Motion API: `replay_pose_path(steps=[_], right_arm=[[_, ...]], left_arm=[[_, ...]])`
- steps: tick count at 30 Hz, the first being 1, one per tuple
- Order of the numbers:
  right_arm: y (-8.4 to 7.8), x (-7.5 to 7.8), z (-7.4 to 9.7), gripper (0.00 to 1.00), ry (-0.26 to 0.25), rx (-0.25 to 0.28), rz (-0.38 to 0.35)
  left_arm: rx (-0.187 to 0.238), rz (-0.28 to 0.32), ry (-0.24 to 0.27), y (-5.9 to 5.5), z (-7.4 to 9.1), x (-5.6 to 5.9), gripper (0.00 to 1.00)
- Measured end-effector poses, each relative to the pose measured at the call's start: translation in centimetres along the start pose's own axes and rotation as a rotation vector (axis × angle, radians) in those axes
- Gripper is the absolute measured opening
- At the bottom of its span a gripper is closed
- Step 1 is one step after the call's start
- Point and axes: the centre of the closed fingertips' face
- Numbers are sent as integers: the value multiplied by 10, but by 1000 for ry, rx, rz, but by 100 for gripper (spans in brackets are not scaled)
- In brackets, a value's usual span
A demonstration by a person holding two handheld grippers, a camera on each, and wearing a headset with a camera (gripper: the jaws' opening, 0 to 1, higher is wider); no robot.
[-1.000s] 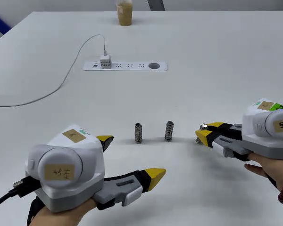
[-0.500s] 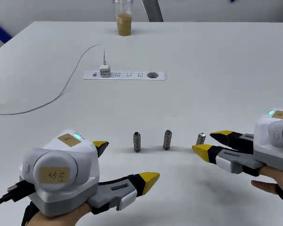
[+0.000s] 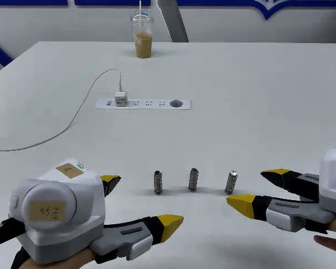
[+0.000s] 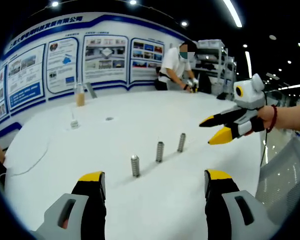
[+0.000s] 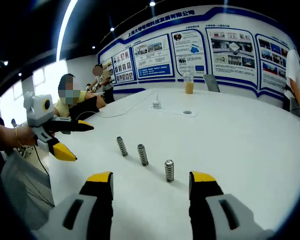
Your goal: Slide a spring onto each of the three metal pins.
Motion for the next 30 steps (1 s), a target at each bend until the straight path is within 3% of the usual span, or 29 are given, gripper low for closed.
replay_pose_path(steps=[7,18,30], right_arm=[[4,-9,11,70,18,13,26],[-7,-22,23,82,35,-23,43],[-20,-28,35,89,25,-43,25]], left_arm=[[-2,3,1,0,7,0,87],[13,-5,4,4,20,5,93],[-1,16,18,-6,31,9,100]])
Point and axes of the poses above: the centre of the closed fingertips' face, and the gripper's own axes: z roughly backward along the fingers, x roughly to its right, y roughly out of its top, and after that the axes turned 9 degrees about -z, right-handed
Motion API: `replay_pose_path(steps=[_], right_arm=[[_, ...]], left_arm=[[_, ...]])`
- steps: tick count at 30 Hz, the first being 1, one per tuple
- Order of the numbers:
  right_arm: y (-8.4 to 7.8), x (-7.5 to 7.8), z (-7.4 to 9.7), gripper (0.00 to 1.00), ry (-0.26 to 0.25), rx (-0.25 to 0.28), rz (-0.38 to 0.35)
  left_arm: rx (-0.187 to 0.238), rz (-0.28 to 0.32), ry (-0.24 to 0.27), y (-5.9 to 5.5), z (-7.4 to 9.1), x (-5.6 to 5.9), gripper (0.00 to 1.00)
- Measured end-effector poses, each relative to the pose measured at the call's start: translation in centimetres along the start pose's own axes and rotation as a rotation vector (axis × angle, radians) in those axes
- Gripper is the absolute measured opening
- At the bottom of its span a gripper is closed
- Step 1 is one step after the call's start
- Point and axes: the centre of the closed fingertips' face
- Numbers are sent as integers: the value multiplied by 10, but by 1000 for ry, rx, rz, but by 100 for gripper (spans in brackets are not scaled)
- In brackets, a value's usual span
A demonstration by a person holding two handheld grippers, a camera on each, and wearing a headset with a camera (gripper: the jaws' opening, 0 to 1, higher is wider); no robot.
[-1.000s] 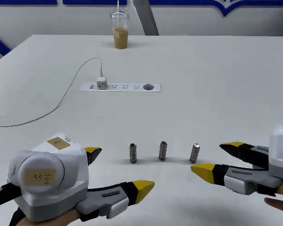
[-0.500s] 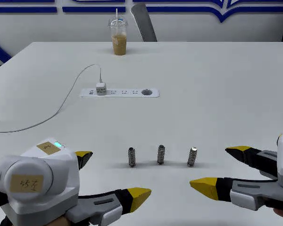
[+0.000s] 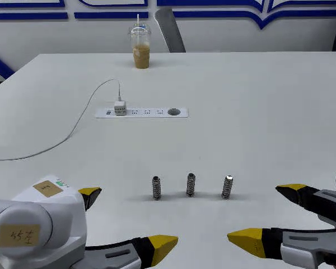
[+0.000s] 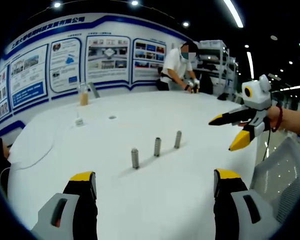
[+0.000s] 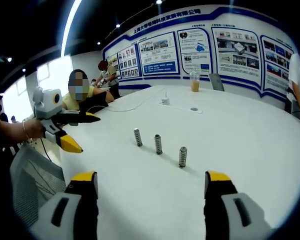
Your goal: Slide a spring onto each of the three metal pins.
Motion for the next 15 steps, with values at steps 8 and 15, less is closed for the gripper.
replay_pose_path(steps=[8,15], right_arm=[[-6,-6,-1,92,3,-5,5],[-10,-7,0,94,-12,-12,10]], left_arm=[[-5,-13,13,-2,4,-3,100],[-3,-2,9,-3,4,-1,100]])
Point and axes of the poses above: the centre of the closed fingertips' face, and the gripper's own axes: z roughly backward along the fingers, x roughly to its right, y roughly out of its top, and after that the axes turned 9 degrees about -z, right-handed
